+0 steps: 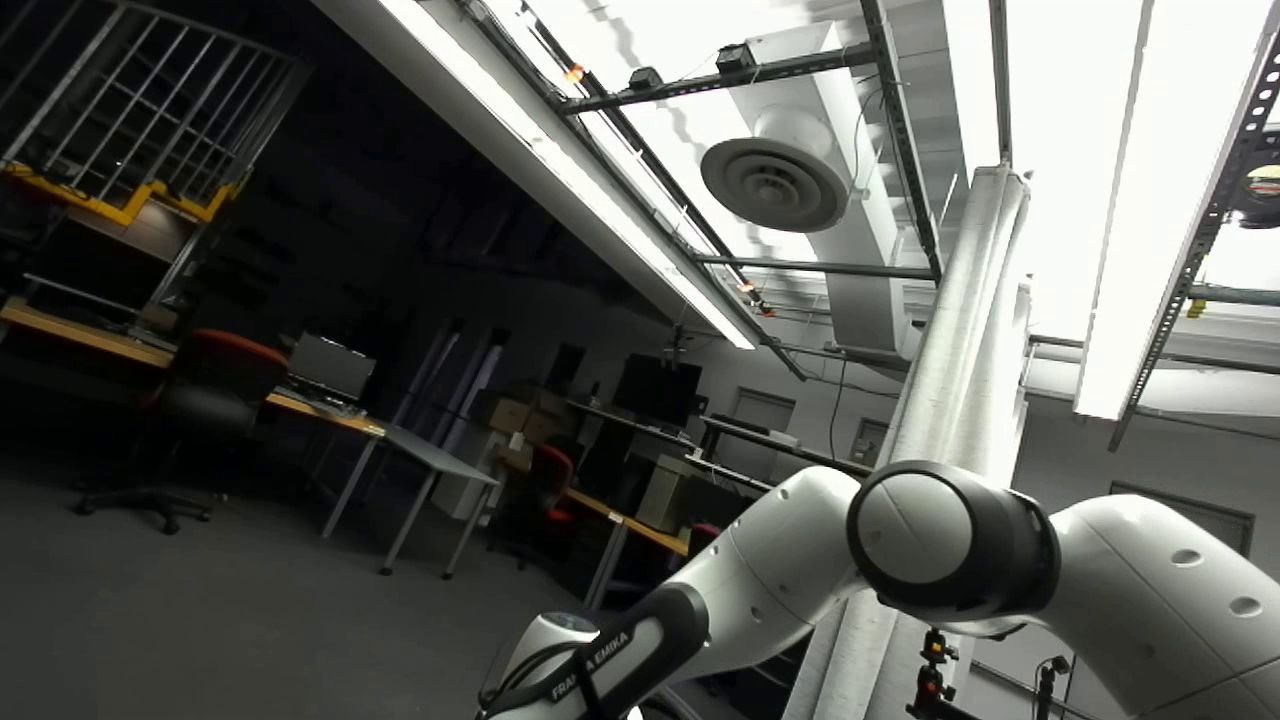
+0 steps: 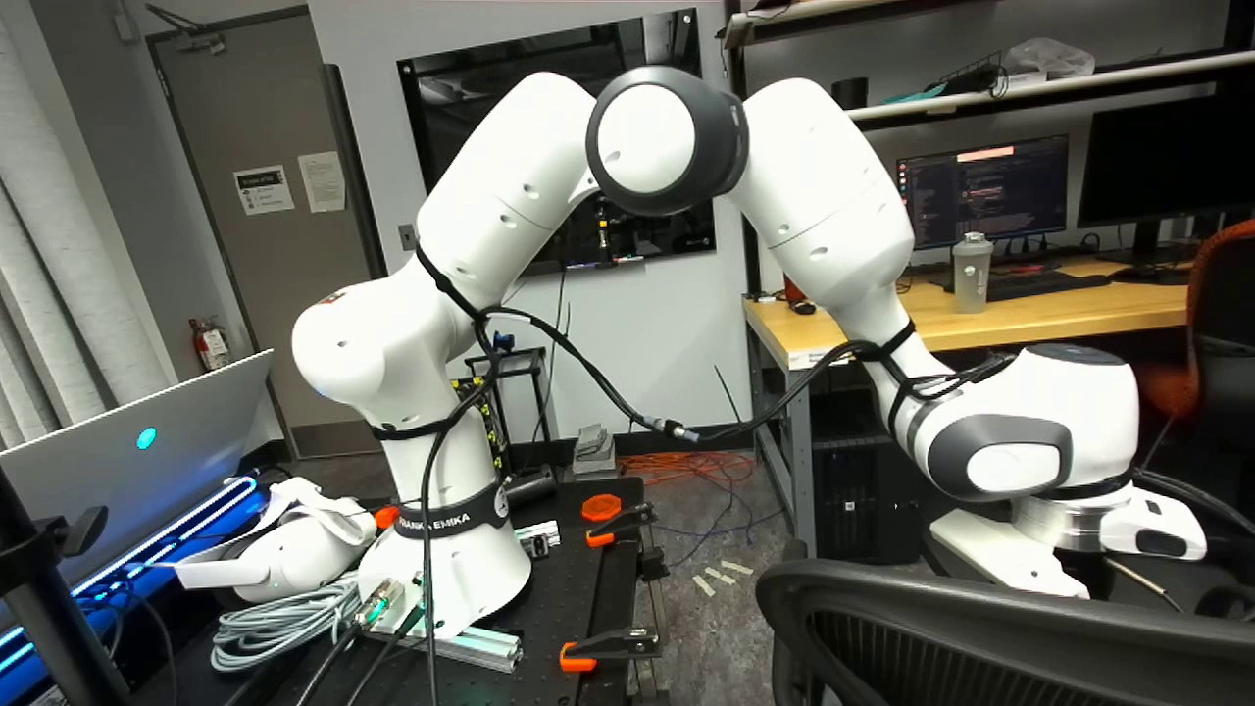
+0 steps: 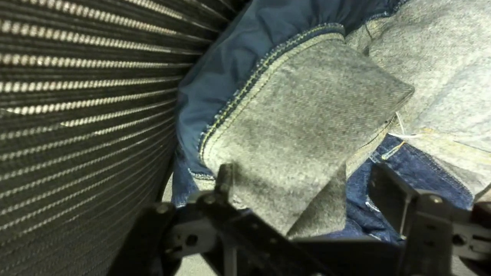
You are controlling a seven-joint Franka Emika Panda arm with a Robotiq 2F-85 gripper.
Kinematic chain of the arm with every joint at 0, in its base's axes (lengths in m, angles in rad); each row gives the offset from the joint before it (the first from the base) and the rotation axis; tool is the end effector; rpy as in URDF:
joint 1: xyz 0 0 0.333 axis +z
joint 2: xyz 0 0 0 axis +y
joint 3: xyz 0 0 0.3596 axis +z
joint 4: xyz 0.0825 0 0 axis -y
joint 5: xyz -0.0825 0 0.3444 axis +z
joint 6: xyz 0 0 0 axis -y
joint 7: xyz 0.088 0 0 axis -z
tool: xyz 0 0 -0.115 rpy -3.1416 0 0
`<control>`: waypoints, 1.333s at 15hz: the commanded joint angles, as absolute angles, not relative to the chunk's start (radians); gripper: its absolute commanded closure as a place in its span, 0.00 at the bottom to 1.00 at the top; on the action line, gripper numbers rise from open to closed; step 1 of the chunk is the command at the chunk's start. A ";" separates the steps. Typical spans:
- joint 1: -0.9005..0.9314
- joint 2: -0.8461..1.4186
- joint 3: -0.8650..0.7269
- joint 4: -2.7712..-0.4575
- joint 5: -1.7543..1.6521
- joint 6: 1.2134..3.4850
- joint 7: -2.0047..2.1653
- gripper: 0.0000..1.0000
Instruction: Take the coat from the seat of the chair and place it on the backrest
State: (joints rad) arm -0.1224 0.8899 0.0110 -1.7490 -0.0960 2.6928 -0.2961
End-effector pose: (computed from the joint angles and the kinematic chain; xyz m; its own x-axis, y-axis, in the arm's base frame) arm 0.6596 -0.0719 0.1231 0.9639 0.2634 0.0394 0.2613 -0.9639 0.0514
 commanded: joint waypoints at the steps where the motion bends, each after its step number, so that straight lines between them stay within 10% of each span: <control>1: -0.141 0.945 0.025 -1.670 -0.097 2.698 -0.304 0.41; 9: -0.167 0.925 0.021 -1.652 -0.082 2.706 -0.287 1.00; 20: -0.153 0.758 0.030 -1.824 -0.119 2.818 -0.310 0.99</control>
